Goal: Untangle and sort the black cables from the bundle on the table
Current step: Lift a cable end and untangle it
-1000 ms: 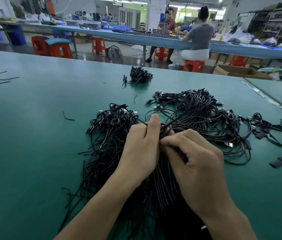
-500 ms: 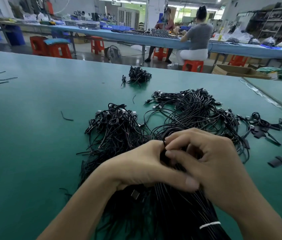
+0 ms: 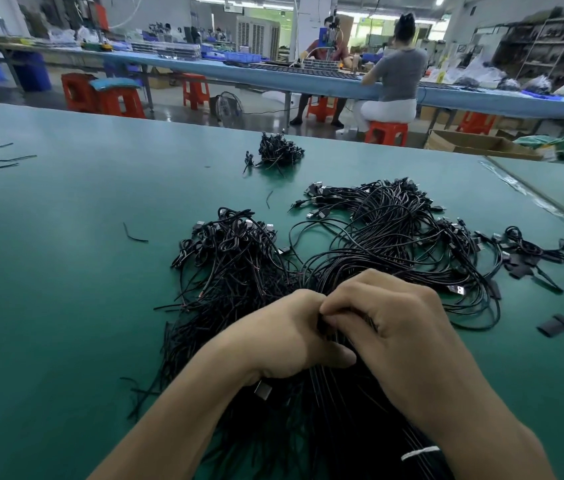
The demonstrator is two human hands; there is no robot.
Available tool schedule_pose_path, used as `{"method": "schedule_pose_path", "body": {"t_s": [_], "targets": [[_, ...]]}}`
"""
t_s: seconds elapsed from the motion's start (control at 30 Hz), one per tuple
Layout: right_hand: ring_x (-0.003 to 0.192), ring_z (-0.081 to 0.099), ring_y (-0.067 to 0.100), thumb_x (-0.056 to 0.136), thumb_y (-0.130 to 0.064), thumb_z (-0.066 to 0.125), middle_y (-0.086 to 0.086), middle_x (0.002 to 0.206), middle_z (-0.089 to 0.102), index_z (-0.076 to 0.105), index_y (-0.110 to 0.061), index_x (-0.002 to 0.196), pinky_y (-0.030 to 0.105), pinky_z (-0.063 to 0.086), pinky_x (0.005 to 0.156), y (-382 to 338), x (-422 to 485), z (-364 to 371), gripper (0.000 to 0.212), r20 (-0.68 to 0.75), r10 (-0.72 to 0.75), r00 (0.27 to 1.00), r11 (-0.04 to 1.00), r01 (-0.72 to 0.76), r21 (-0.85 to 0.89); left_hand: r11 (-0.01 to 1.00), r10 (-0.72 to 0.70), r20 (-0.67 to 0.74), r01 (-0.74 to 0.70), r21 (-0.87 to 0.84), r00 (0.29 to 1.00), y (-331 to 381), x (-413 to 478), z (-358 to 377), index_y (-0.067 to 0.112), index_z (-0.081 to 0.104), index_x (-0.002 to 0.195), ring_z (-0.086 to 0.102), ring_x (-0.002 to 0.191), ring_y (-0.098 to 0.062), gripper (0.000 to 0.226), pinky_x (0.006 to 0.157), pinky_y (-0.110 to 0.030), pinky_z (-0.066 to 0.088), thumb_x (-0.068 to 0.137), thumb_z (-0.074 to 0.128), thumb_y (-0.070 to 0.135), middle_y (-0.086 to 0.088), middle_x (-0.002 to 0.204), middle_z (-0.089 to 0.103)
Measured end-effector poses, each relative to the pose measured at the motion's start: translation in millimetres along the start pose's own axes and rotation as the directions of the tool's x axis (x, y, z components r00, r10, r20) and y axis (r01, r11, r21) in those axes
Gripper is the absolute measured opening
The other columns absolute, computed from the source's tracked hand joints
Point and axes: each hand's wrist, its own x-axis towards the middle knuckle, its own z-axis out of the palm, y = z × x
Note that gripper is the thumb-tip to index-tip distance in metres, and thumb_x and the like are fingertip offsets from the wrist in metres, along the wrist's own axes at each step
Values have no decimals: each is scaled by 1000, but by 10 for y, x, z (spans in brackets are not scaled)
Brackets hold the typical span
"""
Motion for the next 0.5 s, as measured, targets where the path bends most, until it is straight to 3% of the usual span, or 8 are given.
{"method": "schedule_pose_path", "body": {"t_s": [0.2,0.27,0.3,0.37,0.43,0.5], "targets": [[78,53,13,81,-4,62,-12,74,56,53,-26,78,46,49,59,-40,-8,19,24,34,-84,996,993,87,-82,999,-38,7,38,-3,999,-61,26,8,-6,61,85,49,74,-20,12,70,-53,49,83,71,1,-32,83,58],[80,50,11,83,-5,62,-14,76,54,51,-27,81,44,49,61,-31,-7,32,25,37,-90,995,994,92,-64,998,-45,7,46,-40,999,-80,31,20,-6,61,86,51,70,-16,9,63,-38,45,83,68,-2,-21,73,57],[81,49,10,86,-7,62,-15,78,52,49,-29,84,42,49,62,-33,-4,41,26,27,-98,995,993,100,-65,996,-46,0,46,-83,999,-81,34,17,-4,60,84,51,61,-12,4,59,-26,42,84,65,-4,-7,64,56],[82,49,8,88,-7,64,-18,83,50,48,-31,90,37,48,64,-32,6,52,29,-23,-109,994,993,108,-56,977,-61,-9,58,-204,998,-37,11,14,10,62,76,43,44,-3,22,44,-16,35,88,58,-8,10,52,50],[81,49,8,88,-6,65,-18,87,49,49,-28,93,30,44,67,-21,12,51,28,-106,-116,988,993,111,-50,936,-94,-28,78,-342,995,21,-15,17,18,58,74,34,45,-6,29,40,-17,26,91,56,-6,6,55,42],[79,47,11,88,-5,63,-18,87,47,50,-23,91,26,41,67,-15,11,54,22,-222,-132,966,989,115,-88,851,-112,-30,80,-519,993,110,-24,10,16,53,80,34,49,-6,19,42,-17,25,86,58,-1,3,61,41]]}}
